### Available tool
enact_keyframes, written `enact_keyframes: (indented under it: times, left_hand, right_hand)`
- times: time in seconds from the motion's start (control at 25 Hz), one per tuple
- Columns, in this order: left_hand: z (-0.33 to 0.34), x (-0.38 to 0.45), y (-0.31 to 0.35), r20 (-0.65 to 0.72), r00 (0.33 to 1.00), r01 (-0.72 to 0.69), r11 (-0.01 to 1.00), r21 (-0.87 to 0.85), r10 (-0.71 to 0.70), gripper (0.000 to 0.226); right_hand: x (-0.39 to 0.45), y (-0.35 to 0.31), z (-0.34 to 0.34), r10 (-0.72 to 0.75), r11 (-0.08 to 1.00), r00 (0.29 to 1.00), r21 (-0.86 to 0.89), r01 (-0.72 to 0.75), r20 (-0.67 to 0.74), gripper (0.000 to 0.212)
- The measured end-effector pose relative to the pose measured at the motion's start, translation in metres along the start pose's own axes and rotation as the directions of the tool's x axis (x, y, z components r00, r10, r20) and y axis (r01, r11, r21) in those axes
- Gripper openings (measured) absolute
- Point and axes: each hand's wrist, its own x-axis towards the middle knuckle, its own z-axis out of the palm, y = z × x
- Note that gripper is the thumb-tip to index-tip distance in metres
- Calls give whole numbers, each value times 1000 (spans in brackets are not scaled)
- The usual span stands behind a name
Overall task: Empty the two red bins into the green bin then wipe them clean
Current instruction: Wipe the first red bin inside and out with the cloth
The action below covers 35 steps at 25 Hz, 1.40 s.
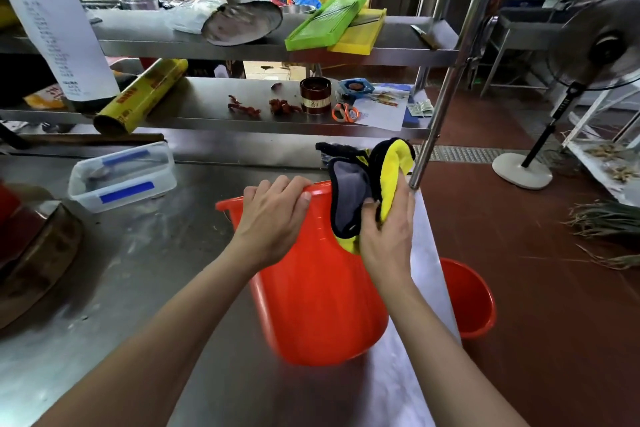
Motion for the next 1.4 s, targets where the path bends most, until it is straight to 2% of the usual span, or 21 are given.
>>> enact_keyframes:
  times: [0.16,0.32,0.44,0.52,0.6,0.68,0.8,0.96,1.08,1.16,1.28,1.4]
  left_hand:
    - [-2,6,-14,14,1000,12,1000,-24,-11,51]
    - [-1,11,-16,23,1000,14,1000,-26,-13,49]
    - [0,13,-14,15,999,30,999,-28,-29,50]
    - [-1,14,-13,21,999,35,999,-31,-34,51]
    - [-1,14,-11,34,999,42,999,-31,-41,52]
    - [-1,13,-9,47,998,48,998,-34,-46,53]
    - [-2,12,-6,49,998,49,998,-50,-46,55]
    - [-5,10,-3,60,997,53,994,-99,-47,59]
    - [-1,3,-1,25,998,54,997,-56,-53,57]
    - [1,3,-4,17,998,66,997,-37,-66,55]
    - [0,5,-7,19,997,74,996,-47,-73,54]
    - [0,4,-6,2,998,57,998,-38,-57,50]
  right_hand:
    - [2,-3,22,56,998,997,-43,-54,57,86]
    - [-1,4,37,47,998,999,-43,-48,-26,80]
    - [-11,15,38,71,994,997,-77,-73,-36,70]
    - [-18,26,38,139,984,990,-107,-142,-36,65]
    - [-23,32,37,254,959,967,-123,-255,-21,77]
    - [-21,32,36,310,942,950,-125,-310,-19,85]
    - [4,21,38,284,954,959,-96,-285,-17,64]
    - [27,6,43,320,947,947,22,-319,-41,40]
    - [11,-2,46,279,959,956,80,-272,-89,26]
    - [-6,-3,49,167,980,981,121,-155,-94,22]
    - [-36,-2,55,5,991,999,133,2,-52,37]
    - [-48,0,57,-94,990,991,91,103,-98,46]
